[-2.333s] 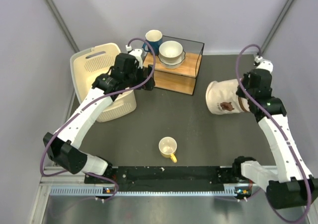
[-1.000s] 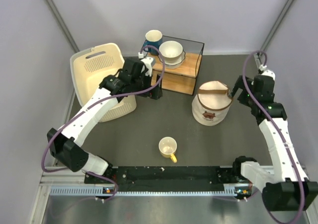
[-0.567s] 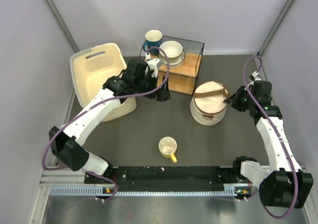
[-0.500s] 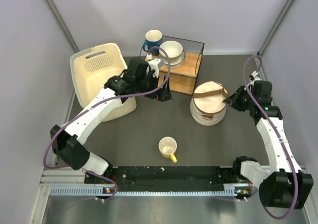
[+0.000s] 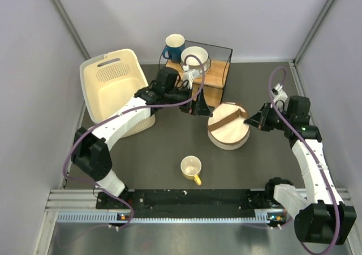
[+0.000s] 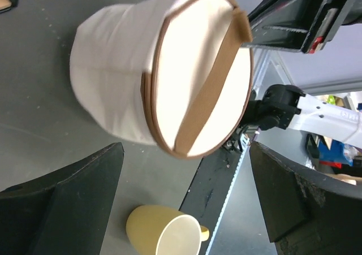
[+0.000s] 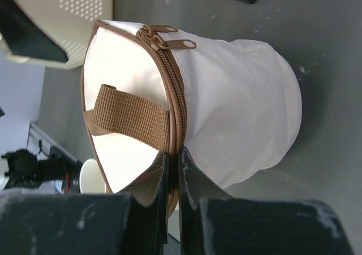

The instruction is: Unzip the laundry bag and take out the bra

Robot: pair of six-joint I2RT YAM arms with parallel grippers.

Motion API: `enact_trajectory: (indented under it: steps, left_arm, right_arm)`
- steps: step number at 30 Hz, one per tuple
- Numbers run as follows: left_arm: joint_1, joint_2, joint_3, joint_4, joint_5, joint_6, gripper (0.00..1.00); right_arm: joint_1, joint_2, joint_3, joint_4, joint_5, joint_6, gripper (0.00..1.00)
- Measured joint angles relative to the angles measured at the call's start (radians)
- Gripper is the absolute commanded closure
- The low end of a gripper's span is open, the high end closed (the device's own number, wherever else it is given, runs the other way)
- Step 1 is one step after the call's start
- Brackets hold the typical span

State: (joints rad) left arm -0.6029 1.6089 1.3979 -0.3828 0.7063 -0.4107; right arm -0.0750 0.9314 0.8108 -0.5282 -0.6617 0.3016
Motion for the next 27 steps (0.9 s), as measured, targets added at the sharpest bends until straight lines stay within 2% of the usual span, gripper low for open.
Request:
enact_trajectory:
  steps: [7, 11, 12, 13, 14, 15, 16, 17, 18, 19, 23, 27]
  left_arm:
    - [-0.003, 0.071, 0.028, 0.048, 0.06, -0.029, 0.05]
    - [-0.011, 0.114, 0.039, 0.049, 0.042, -0.037, 0.17]
    - [-0.015, 0.124, 0.04, 0.049, 0.035, -0.041, 0.21]
    - [-0.019, 0.137, 0.045, 0.049, 0.034, -0.047, 0.28]
    - [-0.024, 0.153, 0.054, 0.05, 0.033, -0.056, 0.34]
    - [-0.031, 0.171, 0.063, 0.055, 0.031, -0.065, 0.67]
    - [-0.037, 0.185, 0.07, 0.062, 0.027, -0.073, 0.88]
    - [-0.044, 0.198, 0.072, 0.07, 0.018, -0.086, 1.0]
    - [-0.05, 0.206, 0.072, 0.076, 0.008, -0.094, 1.0]
    - [-0.055, 0.213, 0.072, 0.084, -0.001, -0.105, 1.0]
    - [-0.065, 0.204, 0.042, 0.122, -0.052, -0.147, 1.0]
    - [-0.066, 0.124, -0.066, 0.152, -0.156, -0.204, 1.0]
  right_arm:
    - [0.006, 0.095, 0.023, -0.073, -0.148, -0.072, 1.0]
    - [0.01, 0.11, 0.023, -0.099, -0.185, -0.087, 1.0]
    - [0.01, 0.11, 0.023, -0.102, -0.189, -0.09, 0.86]
    - [0.011, 0.112, 0.024, -0.103, -0.189, -0.09, 0.75]
    - [0.012, 0.117, 0.024, -0.104, -0.188, -0.091, 0.59]
    - [0.012, 0.129, 0.029, -0.109, -0.19, -0.09, 0.27]
    - [0.013, 0.146, 0.039, -0.109, -0.194, -0.083, 0.2]
    - [0.013, 0.166, 0.049, -0.109, -0.196, -0.075, 0.16]
    - [0.013, 0.181, 0.056, -0.108, -0.19, -0.069, 0.09]
    - [0.014, 0.195, 0.065, -0.108, -0.173, -0.057, 0.07]
    - [0.014, 0.177, 0.075, -0.126, -0.055, 0.01, 0.06]
    - [0.014, 0.03, 0.023, -0.126, 0.065, 0.108, 0.05]
